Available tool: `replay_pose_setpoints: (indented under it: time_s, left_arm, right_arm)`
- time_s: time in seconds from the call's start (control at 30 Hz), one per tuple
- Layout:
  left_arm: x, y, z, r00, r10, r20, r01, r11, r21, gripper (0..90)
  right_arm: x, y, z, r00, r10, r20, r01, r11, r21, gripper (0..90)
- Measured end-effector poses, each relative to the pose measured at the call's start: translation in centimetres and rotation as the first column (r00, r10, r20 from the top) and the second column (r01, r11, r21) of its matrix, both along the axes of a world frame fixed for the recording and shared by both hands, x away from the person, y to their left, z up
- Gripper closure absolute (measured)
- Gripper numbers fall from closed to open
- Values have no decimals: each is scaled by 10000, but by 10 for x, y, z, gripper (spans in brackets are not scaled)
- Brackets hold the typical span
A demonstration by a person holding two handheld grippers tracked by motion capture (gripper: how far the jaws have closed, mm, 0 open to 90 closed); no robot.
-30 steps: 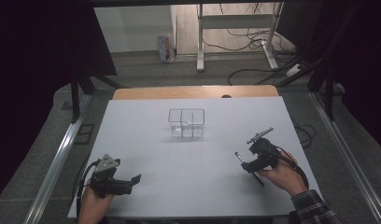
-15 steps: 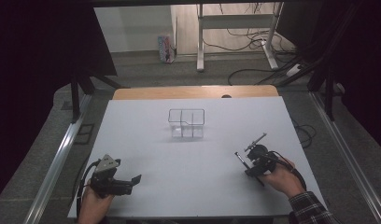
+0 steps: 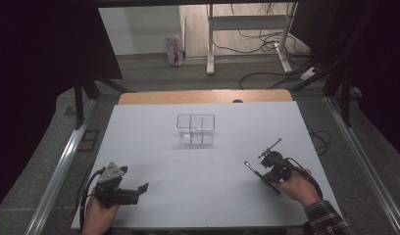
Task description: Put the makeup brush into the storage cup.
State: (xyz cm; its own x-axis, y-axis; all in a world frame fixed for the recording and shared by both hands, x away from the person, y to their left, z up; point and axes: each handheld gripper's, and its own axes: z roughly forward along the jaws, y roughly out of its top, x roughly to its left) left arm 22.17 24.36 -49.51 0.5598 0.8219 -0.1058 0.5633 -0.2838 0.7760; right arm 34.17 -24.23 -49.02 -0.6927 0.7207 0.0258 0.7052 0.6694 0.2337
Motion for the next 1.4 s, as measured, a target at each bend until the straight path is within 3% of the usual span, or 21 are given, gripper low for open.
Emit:
replay_pose_setpoints:
  time_s: [0.17, 0.47, 0.6, 0.77, 0.87, 1.13, 1.2, 1.33, 1.4]
  left_arm:
    - [1, -1, -1, 9996, -263, 32, 263, 9996, -42, 27]
    - [1, 4, 1, 9997, -43, 256, 54, 9990, -433, 27]
    - [0, 3, 4, 9988, -14, 496, 39, 9987, -499, 24]
    - [1, 3, 5, 9997, -31, 262, 55, 9956, -934, 17]
    - [3, 1, 6, 9999, -108, 67, 115, 9951, -980, 10]
    - [9, -11, 8, 9991, -405, -155, 387, 9941, -1008, 0]
    - [11, -13, 9, 9990, -408, -163, 390, 9943, -994, 0]
    - [13, -17, 9, 9992, -363, -179, 347, 9961, -809, 0]
    - [15, -19, 10, 9992, -346, -207, 326, 9953, -910, 0]
  right_arm:
    - [-1, -3, 1, 9998, -143, 155, 142, 9999, 90, 833]
    - [-4, -9, 11, 9971, -355, 675, 303, 9966, 771, 832]
    - [-7, -11, 18, 9914, -309, 1275, 151, 9923, 1231, 833]
    - [-11, -14, 24, 9849, -332, 1699, 60, 9874, 1581, 832]
    - [-13, -14, 27, 9803, -325, 1951, -16, 9851, 1719, 832]
    - [-19, -15, 35, 9645, -378, 2615, -291, 9685, 2475, 833]
    - [-19, -15, 36, 9641, -382, 2627, -319, 9658, 2573, 832]
    - [-22, -15, 41, 9579, -487, 2830, -453, 9476, 3162, 832]
    - [-22, -15, 41, 9564, -484, 2881, -497, 9449, 3237, 832]
